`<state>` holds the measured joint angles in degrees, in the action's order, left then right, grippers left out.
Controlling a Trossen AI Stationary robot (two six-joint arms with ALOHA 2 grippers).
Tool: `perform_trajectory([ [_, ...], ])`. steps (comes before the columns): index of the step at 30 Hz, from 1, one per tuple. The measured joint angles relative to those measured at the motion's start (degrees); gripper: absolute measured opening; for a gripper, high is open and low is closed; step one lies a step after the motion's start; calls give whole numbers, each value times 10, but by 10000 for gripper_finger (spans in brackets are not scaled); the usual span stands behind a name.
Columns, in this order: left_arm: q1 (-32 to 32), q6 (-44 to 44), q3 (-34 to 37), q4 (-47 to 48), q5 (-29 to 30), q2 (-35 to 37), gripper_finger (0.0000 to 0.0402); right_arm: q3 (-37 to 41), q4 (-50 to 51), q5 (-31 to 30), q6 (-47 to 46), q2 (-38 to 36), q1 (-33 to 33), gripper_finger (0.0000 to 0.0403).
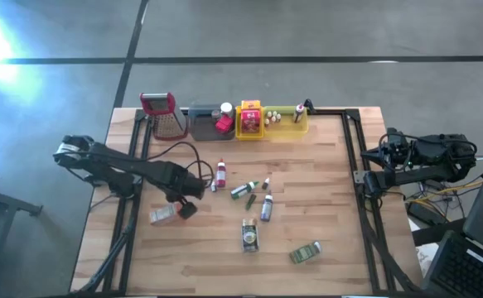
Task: Pick & Place Kitchen Items
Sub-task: Put the orange cereal box into the yellow bin
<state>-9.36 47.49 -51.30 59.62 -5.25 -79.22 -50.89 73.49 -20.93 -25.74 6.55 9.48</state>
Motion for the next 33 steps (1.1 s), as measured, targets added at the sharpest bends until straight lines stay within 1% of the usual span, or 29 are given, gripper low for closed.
perform_trajectory([
  [4,-22,-41,7,0,-6,0,400,0,0,0,0,0,0,8],
  [14,-73,-103,16,-2,-9,0,400,0,0,0,0,0,0,8],
  [25,-84,-99,19,-16,-5,0,399,0,0,0,0,0,0,8],
  [33,-90,-101,19,-16,32,0,398,0,0,0,0,0,0,8],
])
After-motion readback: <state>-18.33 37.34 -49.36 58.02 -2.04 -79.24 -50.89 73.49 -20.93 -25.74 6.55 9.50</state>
